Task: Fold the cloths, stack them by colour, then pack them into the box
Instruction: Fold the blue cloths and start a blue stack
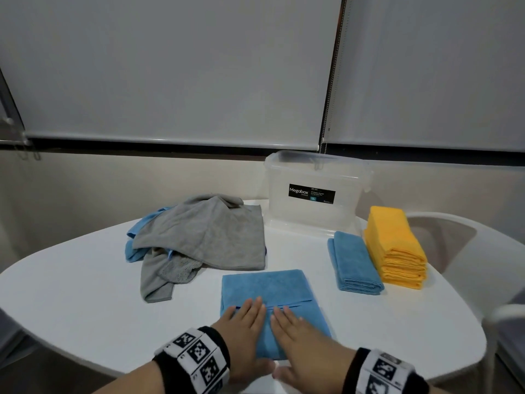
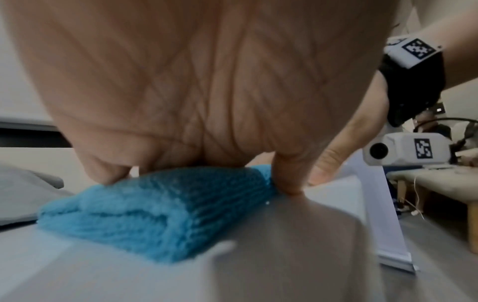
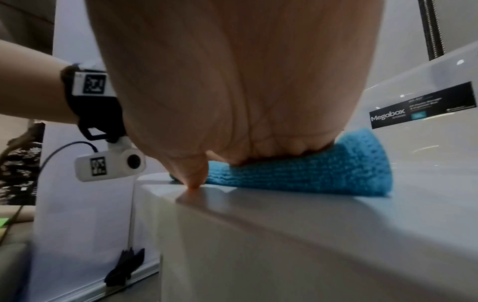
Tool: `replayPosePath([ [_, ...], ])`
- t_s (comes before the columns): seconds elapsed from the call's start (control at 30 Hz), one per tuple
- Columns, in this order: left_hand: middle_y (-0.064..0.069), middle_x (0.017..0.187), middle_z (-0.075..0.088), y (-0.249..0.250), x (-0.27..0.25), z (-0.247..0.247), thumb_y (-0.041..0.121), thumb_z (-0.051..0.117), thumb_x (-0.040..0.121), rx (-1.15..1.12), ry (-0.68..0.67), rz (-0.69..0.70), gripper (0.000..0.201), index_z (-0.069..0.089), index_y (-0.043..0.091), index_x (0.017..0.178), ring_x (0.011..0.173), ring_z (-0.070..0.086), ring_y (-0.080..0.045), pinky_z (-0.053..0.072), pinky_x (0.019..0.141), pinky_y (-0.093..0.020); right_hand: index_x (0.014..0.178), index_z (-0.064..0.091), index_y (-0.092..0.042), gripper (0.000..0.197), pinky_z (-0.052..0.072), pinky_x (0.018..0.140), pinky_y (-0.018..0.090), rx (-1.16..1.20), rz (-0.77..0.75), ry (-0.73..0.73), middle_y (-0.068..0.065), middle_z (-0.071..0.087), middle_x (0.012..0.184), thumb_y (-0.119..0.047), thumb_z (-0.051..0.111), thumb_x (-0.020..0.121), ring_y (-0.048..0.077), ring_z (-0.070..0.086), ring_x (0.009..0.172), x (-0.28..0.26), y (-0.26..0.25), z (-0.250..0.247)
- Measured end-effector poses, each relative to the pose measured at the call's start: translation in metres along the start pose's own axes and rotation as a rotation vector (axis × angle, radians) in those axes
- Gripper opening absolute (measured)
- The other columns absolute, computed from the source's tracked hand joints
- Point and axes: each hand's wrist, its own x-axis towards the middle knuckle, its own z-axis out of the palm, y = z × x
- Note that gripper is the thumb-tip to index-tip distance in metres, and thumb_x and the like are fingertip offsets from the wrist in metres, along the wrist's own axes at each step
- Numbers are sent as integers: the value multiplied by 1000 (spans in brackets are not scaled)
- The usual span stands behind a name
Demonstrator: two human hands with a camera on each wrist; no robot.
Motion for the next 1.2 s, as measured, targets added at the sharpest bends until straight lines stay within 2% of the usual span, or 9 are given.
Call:
replayPosePath([
  [0.13,-5,159,-18,4,-1,11,59,31,95,-10,16,-80,85,-11,11,152,147,-13,-20,-4,120,-38,148,20,4,102,4,114,32,-80,124,171,15,7,157,-59,-23,80,29,14,147,8,12,15],
  [0.2,-4,159,-19,2,-3,14,63,25,92,-7,-2,-98,87,-11,12,152,147,-14,-19,-4,120,-38,147,22,4,83,10,114,34,-121,116,175,11,4,155,-44,1,83,28,16,146,1,21,16],
  [0.33,-4,159,-18,-4,-2,18,74,1,65,-10,-5,-83,108,-11,12,152,147,-14,-17,-5,120,-37,122,64,-4,69,47,96,30,-183,244,65,12,56,133,-30,25,71,22,55,123,-5,30,14],
  [0.43,-4,159,-19,-4,-2,18,68,14,80,-24,-2,-87,94,-12,12,152,147,-14,-17,-4,120,-38,150,6,4,82,7,118,36,-128,194,-32,16,-3,159,-25,-4,74,29,1,148,-8,29,14],
  [0.5,-4,159,-19,-4,-5,15,59,23,93,-39,-7,-73,83,-12,12,152,147,-13,-18,-4,120,-38,150,-9,1,65,4,120,37,-134,252,-143,15,-15,158,-15,15,92,27,-9,148,-11,23,2],
  [0.63,-8,159,-15,-11,-8,5,34,38,92,-44,-12,-57,81,-10,9,152,148,-9,-19,-2,120,-36,149,10,-4,69,33,108,41,-114,371,-96,13,28,150,-17,45,91,30,34,136,-6,24,-21],
  [0.83,-9,158,-20,-10,-6,12,23,40,88,-11,-5,-169,85,-15,5,150,147,-14,-20,-5,119,-40,151,-11,-8,92,0,120,40,-174,190,-139,9,-17,159,-20,50,84,22,-15,147,-5,26,-16],
  [1.1,-4,160,-13,-20,-6,7,26,32,96,-148,-11,-128,69,-5,10,153,148,-6,-17,1,120,-46,151,-9,-5,74,-1,119,32,-103,186,-158,11,-15,159,-3,35,91,22,-9,148,-3,32,-10],
  [1.2,-1,157,20,-35,-9,-4,34,30,92,-254,0,-65,60,27,12,147,144,23,-21,22,116,-46,152,-5,-4,69,1,119,27,8,165,-182,11,-11,160,-2,34,94,21,-3,148,-4,35,-14],
])
